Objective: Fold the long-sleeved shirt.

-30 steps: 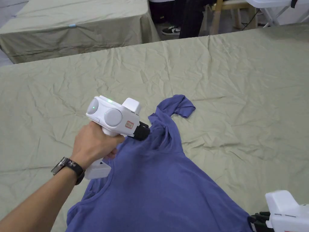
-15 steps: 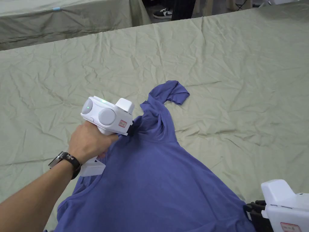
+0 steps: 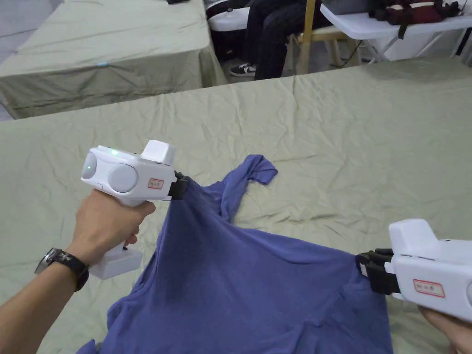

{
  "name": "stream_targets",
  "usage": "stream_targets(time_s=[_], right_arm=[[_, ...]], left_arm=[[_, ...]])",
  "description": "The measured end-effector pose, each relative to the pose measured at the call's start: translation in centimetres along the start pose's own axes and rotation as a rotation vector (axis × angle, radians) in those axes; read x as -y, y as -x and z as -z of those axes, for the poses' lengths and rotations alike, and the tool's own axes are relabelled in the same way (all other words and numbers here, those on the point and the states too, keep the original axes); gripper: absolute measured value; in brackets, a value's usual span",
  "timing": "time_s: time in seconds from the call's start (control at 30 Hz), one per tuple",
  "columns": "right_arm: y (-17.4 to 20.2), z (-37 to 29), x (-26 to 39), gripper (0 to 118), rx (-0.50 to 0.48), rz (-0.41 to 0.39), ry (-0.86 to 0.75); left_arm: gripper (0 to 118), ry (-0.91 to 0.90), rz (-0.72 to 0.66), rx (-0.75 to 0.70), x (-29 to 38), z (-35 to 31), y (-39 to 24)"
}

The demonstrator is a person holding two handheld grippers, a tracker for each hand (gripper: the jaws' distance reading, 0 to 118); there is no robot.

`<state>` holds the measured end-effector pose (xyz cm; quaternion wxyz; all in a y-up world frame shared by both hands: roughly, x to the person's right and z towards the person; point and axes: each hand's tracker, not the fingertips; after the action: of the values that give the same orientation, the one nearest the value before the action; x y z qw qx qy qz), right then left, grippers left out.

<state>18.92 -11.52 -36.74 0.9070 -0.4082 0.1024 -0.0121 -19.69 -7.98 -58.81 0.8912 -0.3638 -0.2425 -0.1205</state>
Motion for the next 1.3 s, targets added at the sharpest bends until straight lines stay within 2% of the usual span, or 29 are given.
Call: stream_targets(time_s=[0.23,0.4,0.73,0.93,1.13,1.3], right_arm=[[2.1,-7.3,-5.9,3,0.028,-0.090,-0.194],[3.9,-12.9,-11.5,3,0.061,-0.182,-0.319],[6.4,-23.0,-22.4,3,0.117,-0.259,-0.549],[7.3,-28.6,-28.5,3,0.135,-0.247,-0.667],[8.6,-33.7,-33.3,3,0.176,-0.281,-0.769],[8.6,-38.6,-37.2,3,0.164,-0.221,-0.847]], left_arm=[[0,-0.207,0.005,-0.067,-3.6,-13.4,0.4],[0,-0.355,-0.023,-0.137,-6.3,-23.1,1.2],[0,-0.546,-0.022,-0.324,-12.4,-37.2,3.0],[0,-0.688,-0.031,-0.368,-16.6,-45.1,3.3],[0,-0.779,-0.052,-0.383,-20.3,-51.2,3.2],[0,-0.848,-0.049,-0.398,-22.6,-55.6,2.8]])
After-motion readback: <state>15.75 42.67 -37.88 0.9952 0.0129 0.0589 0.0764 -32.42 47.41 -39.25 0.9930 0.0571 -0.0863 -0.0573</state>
